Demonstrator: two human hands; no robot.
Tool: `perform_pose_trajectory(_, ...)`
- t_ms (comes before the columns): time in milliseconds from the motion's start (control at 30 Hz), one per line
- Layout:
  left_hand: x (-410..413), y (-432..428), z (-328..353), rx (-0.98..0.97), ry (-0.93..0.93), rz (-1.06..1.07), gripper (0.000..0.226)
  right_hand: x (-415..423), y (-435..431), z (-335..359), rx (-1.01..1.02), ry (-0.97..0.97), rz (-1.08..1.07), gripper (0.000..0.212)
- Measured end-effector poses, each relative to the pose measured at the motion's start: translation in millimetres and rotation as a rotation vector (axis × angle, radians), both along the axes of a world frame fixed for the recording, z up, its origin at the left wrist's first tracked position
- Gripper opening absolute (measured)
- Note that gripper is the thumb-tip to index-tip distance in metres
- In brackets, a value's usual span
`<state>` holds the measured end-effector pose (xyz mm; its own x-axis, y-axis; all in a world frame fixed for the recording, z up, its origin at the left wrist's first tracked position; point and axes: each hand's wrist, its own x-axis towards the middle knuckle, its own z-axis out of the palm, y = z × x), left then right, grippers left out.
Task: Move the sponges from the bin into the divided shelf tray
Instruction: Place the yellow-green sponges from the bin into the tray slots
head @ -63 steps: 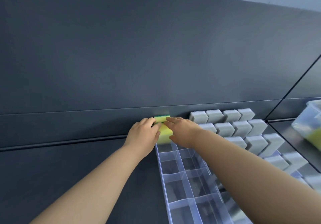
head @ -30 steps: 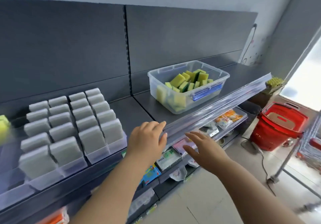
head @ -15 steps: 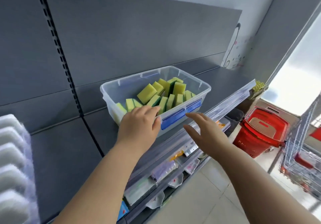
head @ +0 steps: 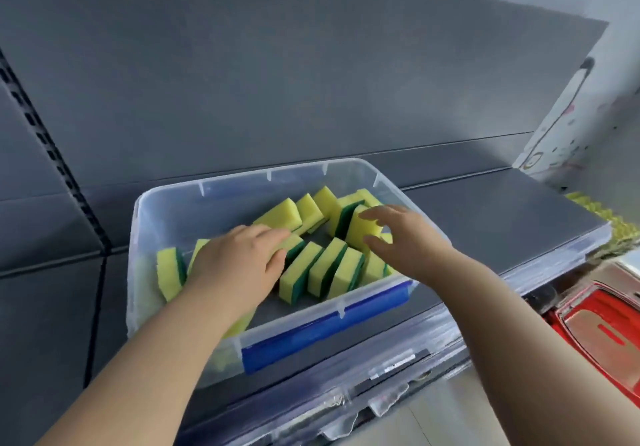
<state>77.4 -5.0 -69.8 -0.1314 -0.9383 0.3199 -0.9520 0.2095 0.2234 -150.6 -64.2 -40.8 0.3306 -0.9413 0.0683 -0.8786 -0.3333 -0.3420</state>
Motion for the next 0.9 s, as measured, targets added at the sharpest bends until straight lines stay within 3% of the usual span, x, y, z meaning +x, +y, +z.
perform_pose_trajectory(133,-10,-6,3,0.090,-0.039,0.174,0.040,12,-42,-9,0.249,0.282,0.316,0.056)
perform_pose_trajectory(300,-33,-21,1,0.134,-0.114,0.317,0.039,24,-61,-25,0.337,0.534,0.586,0.072)
perform_pose_trajectory(400,-43,-30,-4,0.202,-0.123,0.337,0.039,21,-70,-25,0.343,0.487,0.680,0.059)
perform_pose_trajectory(533,-49,-48,-2,0.334,-0.249,0.323,0.035,1,-90,-10,0.331,0.244,0.690,0.046)
perform_pose_trajectory(700,-65,-78,3,0.484,-0.255,0.245,0.036,-32,-120,17,0.139,-0.019,0.599,0.030)
perform_pose_trajectory(767,-75,-88,3,0.522,-0.206,0.183,0.046,-41,-126,17,0.117,-0.026,0.572,0.028)
perform_pose_trajectory(900,-85,-107,-4,0.604,-0.303,0.115,0.075,-46,-120,8,0.174,0.098,0.600,0.031)
